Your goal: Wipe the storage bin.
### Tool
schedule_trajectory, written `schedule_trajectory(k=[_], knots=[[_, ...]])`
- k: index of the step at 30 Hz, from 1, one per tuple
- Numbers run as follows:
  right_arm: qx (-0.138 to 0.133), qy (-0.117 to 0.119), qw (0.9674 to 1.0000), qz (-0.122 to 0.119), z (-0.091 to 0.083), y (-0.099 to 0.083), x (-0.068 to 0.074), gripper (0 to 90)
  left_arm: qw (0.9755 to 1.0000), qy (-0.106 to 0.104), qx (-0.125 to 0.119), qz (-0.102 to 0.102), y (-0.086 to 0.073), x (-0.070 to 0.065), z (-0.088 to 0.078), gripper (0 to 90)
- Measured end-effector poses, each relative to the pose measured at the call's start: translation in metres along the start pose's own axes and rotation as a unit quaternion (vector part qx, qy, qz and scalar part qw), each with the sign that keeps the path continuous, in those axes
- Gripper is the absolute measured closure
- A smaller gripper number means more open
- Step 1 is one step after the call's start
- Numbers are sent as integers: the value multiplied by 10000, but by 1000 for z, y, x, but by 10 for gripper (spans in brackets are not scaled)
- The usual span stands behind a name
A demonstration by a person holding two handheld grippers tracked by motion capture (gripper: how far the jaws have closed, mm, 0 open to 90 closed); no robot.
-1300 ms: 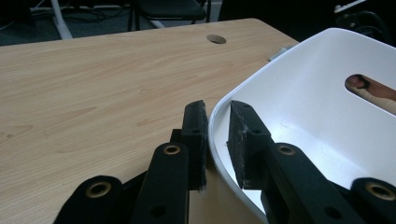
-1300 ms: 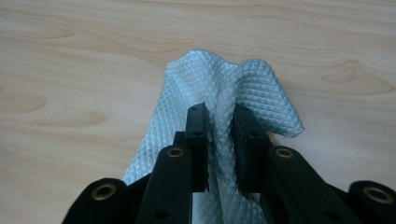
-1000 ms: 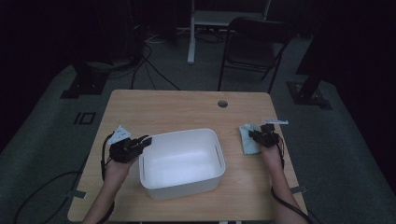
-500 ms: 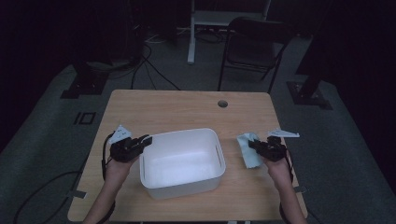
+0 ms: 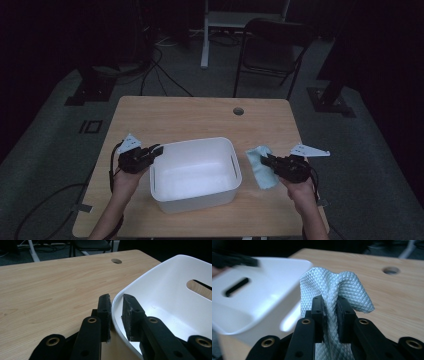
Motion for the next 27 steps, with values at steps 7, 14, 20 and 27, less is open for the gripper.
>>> schedule_trajectory(k=[7, 14, 20, 27], knots=[[22, 507, 9985, -214, -3, 1, 28, 785, 10000, 3, 3, 2, 0, 0, 0, 772], [294, 624, 9974, -198, 11, -13, 37, 785, 10000, 6, 10, 6, 0, 0, 0, 772], [445, 628, 9969, -143, 27, -19, 38, 785, 10000, 22, 16, -6, 0, 0, 0, 772], [499, 586, 9970, -74, 37, -21, 39, 787, 10000, 68, 21, -36, 0, -1, 0, 772]])
Point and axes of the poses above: each handheld gripper's, and its own axes: z roughly forward along the jaws, y roughly out of its top, x roughly to its left, the point moved 4 cm from there along z, roughly forward along the jaws, and after that the axes turned 2 degrees about -y, right-handed, at the moved point
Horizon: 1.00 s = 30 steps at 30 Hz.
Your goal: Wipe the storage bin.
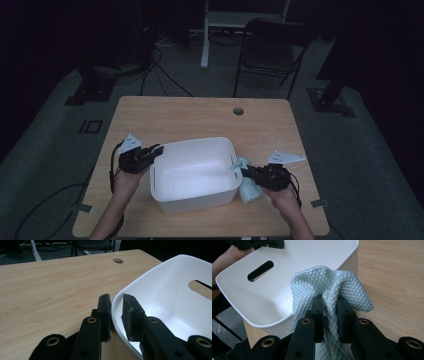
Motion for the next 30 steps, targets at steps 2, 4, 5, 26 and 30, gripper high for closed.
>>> schedule_trajectory(k=[2, 4, 5, 26, 30], knots=[[12, -12, 10000, 24, 3, -1, 0, 788, 10000, 21, -3, 1, 0, 0, 0, 772], [12, -11, 10000, 56, 5, -1, -1, 788, 10000, 29, -3, -7, 0, -1, 0, 772], [21, -24, 10000, 48, 6, -2, -1, 788, 10000, 32, -1, -2, 0, -1, 0, 772], [121, -122, 9998, 95, 15, 4, -7, 790, 10000, 13, 4, -24, 0, -1, 1, 771], [240, -195, 9995, 74, 21, 1, -10, 790, 10000, 35, 1, -33, 0, -1, 1, 771]])
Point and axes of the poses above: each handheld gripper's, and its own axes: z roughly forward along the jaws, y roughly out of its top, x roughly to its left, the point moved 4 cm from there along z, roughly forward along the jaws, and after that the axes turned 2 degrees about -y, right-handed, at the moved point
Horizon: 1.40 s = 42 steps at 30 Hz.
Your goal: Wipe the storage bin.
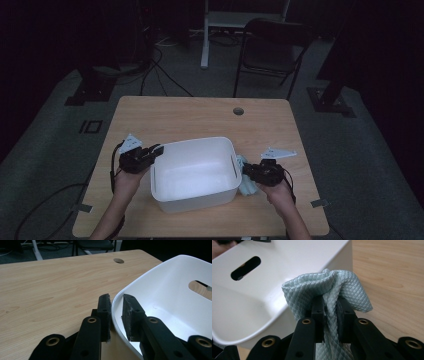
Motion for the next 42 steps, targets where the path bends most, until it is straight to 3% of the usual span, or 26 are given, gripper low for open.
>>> schedule_trajectory(k=[4, 8, 18, 22, 27, 31, 36, 42], knots=[[36, -27, 10000, 0, 0, 2, -2, 790, 10000, -3, 2, 9, 0, 0, 0, 771], [-128, 18, 9999, 37, -6, 12, -3, 790, 10000, -9, 9, 17, 0, 0, 0, 772], [108, -27, 9999, 88, 5, 9, -8, 791, 10000, -5, 31, 55, 1, -1, 1, 772], [-99, -36, 9999, 103, -2, 21, -7, 791, 10000, -21, 25, 59, 1, -1, 1, 773], [3, -22, 9997, 233, 8, 16, -10, 792, 10000, -3, 10, 40, 1, -1, 1, 773], [92, -68, 9998, 180, 10, 17, -12, 792, 10000, -35, 16, 52, 1, 0, 1, 773], [11, -67, 9998, 198, 9, 26, -13, 792, 9999, -28, 39, 91, 1, -1, 1, 773], [168, -69, 9995, 263, 17, 20, -18, 793, 10000, -24, 29, 88, 1, -1, 2, 773]])
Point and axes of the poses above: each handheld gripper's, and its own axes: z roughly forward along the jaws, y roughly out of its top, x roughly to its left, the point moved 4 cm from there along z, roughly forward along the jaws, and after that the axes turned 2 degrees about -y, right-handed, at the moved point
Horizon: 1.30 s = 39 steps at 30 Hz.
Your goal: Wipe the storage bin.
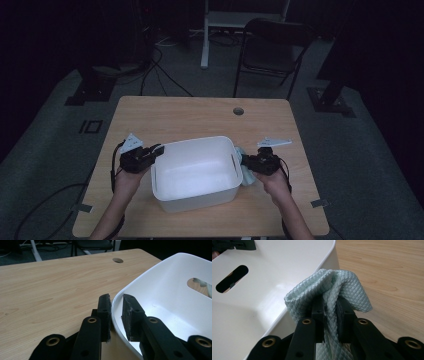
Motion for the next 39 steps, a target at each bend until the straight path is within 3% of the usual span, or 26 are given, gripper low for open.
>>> schedule_trajectory(k=[5, 13, 16, 18, 21, 26, 31, 39], knots=[[-152, 23, 9998, -89, -6, 9, 1, 793, 10000, -7, -2, -1, 0, 0, 0, 773], [62, 40, 10000, -41, 4, 4, -4, 794, 10000, -7, -12, -20, 0, 0, 1, 773], [-87, 72, 9999, -93, -1, 16, -4, 794, 10000, -26, 6, 11, 0, 0, 0, 773], [-12, 55, 9999, -150, 0, 20, -5, 794, 10000, 3, 9, 20, 0, 0, 0, 773], [46, 206, 9998, -46, 4, 18, -9, 795, 10000, 27, -2, 2, 0, -1, 1, 774], [173, 215, 9996, 13, 11, 12, -14, 795, 10000, 15, -4, 2, 0, -1, 1, 773], [-26, 222, 9997, -34, 5, 23, -12, 794, 10000, -3, -4, 2, 0, 0, 1, 773], [240, 159, 9996, -76, 15, 17, -16, 795, 10000, 2, -18, -18, 0, -1, 1, 773]])
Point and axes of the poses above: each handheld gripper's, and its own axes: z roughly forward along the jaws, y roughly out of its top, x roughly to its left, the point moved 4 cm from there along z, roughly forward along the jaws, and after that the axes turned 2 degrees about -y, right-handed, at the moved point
